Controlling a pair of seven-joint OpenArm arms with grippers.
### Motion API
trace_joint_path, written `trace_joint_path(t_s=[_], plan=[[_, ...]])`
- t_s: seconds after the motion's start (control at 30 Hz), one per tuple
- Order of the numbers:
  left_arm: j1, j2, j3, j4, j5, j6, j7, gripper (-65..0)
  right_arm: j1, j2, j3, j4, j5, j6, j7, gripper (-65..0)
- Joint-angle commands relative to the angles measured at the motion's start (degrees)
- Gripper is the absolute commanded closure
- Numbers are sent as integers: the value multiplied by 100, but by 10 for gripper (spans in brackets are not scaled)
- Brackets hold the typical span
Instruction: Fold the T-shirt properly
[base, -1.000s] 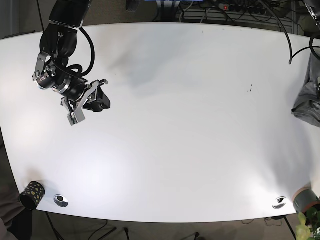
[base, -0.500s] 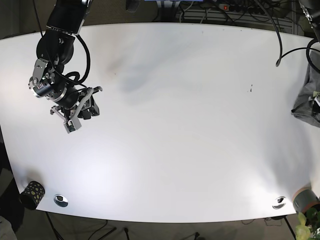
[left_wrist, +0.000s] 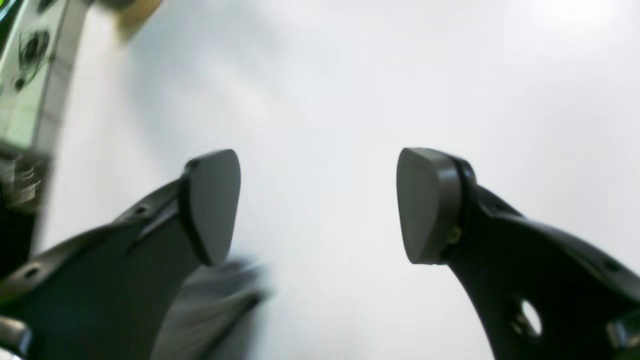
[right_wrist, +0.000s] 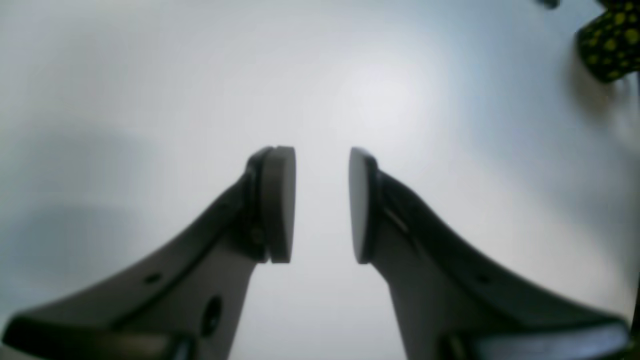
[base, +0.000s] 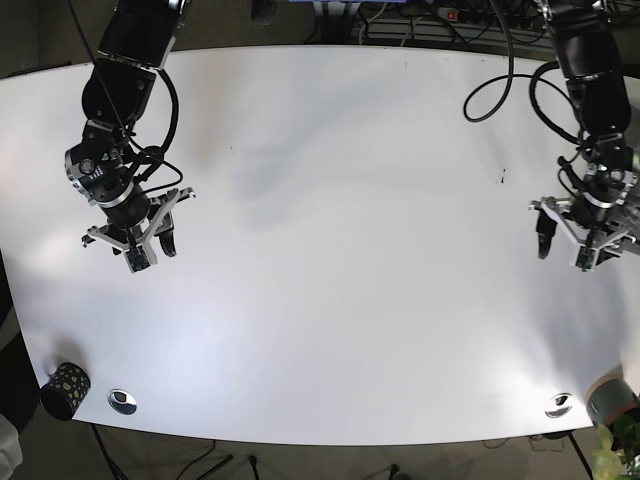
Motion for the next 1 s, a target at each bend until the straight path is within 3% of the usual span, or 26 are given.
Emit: trace_joint_path(t_s=[0.0, 0.2, 0.4, 0.53, 0.7, 0.97], plan=[[-123, 125, -60, 140, 107, 173, -431, -453, 77, -53, 183, -53, -406, -3, 613, -166], [9, 652, 45, 113, 116, 604, -1099, -453, -20, -150, 640, -730, -758, -16, 2064, -166], [378, 758, 837, 201, 116, 1044, -1749, -453, -336, 52, 649, -1477, -793, -1080, 3822, -166], [721, 854, 1197, 544, 116, 1466, -1943, -453, -530, 219, 658, -1706, -749, -1423, 4376, -170], [1310, 1109, 1285, 1133, 116, 1571, -1925, -453, -934, 254, 658, -1574, -644, -1388, 4402, -168], [2681, 1531, 1285, 2038, 116, 1580, -1916, -449, -1910, 316, 640, -1398, 165, -1212, 4376, -171]])
